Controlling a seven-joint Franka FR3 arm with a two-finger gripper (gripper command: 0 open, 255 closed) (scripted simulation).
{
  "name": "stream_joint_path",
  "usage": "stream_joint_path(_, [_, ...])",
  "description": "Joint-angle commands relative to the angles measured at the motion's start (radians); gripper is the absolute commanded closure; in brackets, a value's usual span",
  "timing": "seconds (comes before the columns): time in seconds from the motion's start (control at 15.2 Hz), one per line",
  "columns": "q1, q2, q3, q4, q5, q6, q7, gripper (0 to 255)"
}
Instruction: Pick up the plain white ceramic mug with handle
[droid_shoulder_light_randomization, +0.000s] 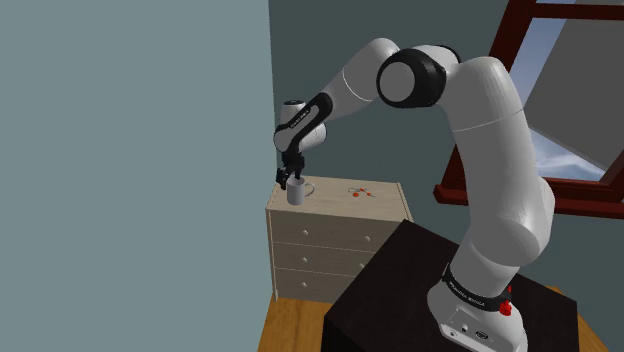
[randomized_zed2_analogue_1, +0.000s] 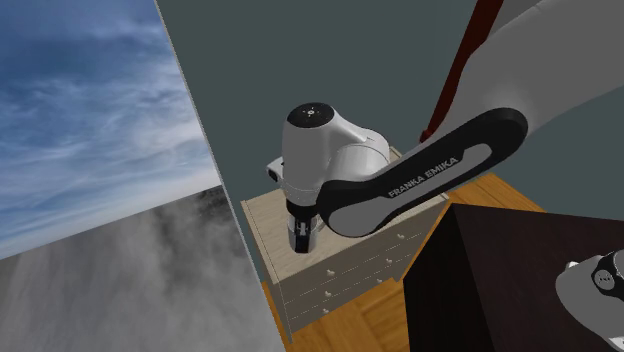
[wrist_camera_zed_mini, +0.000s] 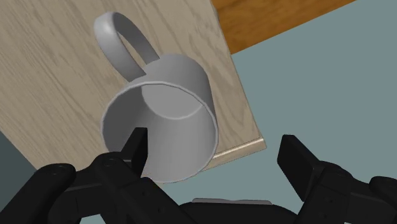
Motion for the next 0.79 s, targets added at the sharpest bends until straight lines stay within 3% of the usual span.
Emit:
stream_joint_path(0.0, [0.0, 0.018, 0.001, 0.0, 0.001, 0.018, 0.0, 0])
stream_joint_path(0.33, [-0.001, 0.044, 0.002, 0.003, 0.002, 0.041, -0.001, 0])
stream_joint_path(0.4, [-0.001, 0.044, 0.002, 0.003, 0.002, 0.041, -0.001, 255])
stream_joint_path(0.73, [-0.001, 0.044, 0.002, 0.003, 0.002, 0.041, -0.001, 255])
